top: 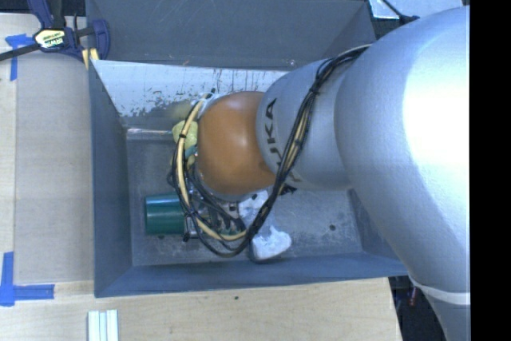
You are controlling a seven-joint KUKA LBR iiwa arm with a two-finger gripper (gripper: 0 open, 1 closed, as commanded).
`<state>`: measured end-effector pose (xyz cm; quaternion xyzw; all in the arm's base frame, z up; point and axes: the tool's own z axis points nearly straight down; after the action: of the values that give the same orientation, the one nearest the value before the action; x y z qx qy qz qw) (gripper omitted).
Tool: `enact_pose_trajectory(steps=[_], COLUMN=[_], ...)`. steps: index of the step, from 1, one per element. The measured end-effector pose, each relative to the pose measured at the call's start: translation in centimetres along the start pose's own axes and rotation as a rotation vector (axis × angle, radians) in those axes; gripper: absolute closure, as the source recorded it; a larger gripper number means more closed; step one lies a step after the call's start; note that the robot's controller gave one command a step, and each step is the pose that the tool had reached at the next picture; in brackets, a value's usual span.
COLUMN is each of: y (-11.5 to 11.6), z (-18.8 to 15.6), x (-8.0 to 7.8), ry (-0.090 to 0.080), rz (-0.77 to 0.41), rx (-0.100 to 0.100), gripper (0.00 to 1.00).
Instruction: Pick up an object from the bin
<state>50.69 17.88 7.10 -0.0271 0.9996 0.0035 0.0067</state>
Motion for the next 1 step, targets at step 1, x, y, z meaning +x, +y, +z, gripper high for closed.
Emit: enact_pose_trajectory(steps=[1], y=[-0.04], z=[-1.09], x=[0.06], ry=[0.001], rz=[0.001], rx=[0.000], gripper=[1.00])
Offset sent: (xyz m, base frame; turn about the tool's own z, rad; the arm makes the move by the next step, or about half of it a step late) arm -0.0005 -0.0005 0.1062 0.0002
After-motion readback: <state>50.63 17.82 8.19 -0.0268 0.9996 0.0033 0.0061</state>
